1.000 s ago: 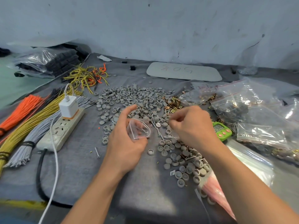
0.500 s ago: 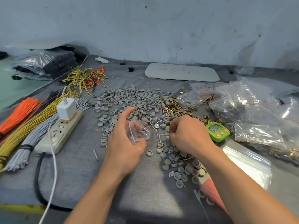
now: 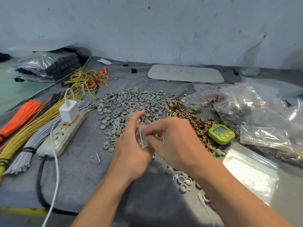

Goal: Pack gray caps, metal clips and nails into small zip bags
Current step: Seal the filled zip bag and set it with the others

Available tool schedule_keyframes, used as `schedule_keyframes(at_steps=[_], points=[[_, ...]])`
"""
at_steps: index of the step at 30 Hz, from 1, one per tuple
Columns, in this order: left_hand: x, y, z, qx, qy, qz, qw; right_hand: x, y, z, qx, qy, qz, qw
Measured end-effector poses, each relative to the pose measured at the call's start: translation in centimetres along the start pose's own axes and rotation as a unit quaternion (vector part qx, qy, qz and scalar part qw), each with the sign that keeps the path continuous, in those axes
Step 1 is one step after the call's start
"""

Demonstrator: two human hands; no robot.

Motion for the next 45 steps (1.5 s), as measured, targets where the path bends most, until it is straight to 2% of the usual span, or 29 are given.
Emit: schedule_keyframes(at_steps=[4, 6, 9, 14, 22, 25, 27, 29, 31, 33, 34, 38, 42, 45], points=[[0.0, 0.4, 0.5, -0.002, -0.014, 0.008, 1.000, 0.9, -3.1, 1.6, 0.064, -0.067, -0.090, 0.992], [0.0, 0.6, 0.7, -0.001, -0.018, 0.012, 1.000, 1.3, -5.2, 1.7, 0.016, -0.067, -0.151, 0.986], [0.0, 0.8, 0.9, -0.001, -0.025, 0.023, 0.999, 1.5, -7.2, -0.1, -0.099, 0.006, -0.214, 0.972], [-0.2, 0.8, 1.0, 0.011, -0.027, 0.030, 0.999, 1.4, -7.6, -2.8, -0.209, 0.066, -0.238, 0.946], [-0.3, 0.9, 1.4, 0.024, -0.029, 0.033, 0.999, 1.5, -7.5, -3.3, -0.256, 0.084, -0.282, 0.921], [-0.3, 1.2, 1.5, 0.025, -0.026, 0.033, 0.999, 1.3, -7.5, -2.8, -0.267, 0.076, -0.285, 0.917], [-0.4, 1.5, 1.7, 0.037, -0.027, 0.039, 0.998, 1.5, -7.3, -1.7, -0.272, 0.042, -0.282, 0.919], [-0.4, 1.7, 1.9, 0.045, -0.032, 0.045, 0.997, 1.9, -7.1, -0.4, -0.232, -0.007, -0.264, 0.936], [-0.3, 1.8, 1.9, 0.041, -0.033, 0.049, 0.997, 2.1, -6.6, 0.5, -0.084, -0.044, -0.238, 0.967], [-0.1, 1.7, 1.7, 0.039, -0.028, 0.055, 0.997, 2.1, -5.3, 0.9, 0.060, -0.057, -0.195, 0.977], [-0.1, 1.6, 1.6, 0.040, -0.027, 0.057, 0.997, 2.0, -4.4, 0.8, 0.094, -0.048, -0.166, 0.981], [-0.1, 1.3, 1.1, 0.030, -0.022, 0.051, 0.998, 1.5, -1.4, -1.4, 0.072, 0.024, -0.083, 0.994], [-0.1, 1.2, 1.2, 0.017, -0.029, 0.044, 0.998, 1.6, -1.2, -2.4, 0.041, 0.063, -0.077, 0.994], [-0.1, 1.3, 1.6, 0.026, -0.041, 0.040, 0.998, 2.1, -2.5, -1.1, 0.068, 0.021, -0.108, 0.992]])
Point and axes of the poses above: each hand's wrist, its own x-axis towards the middle knuckle, its own z-axis out of the back of the hand, y = z × x, the point moved 9 cm from there along x, towards the middle knuckle, and after that the axes turned 7 degrees about -z, right-handed, at the moved point
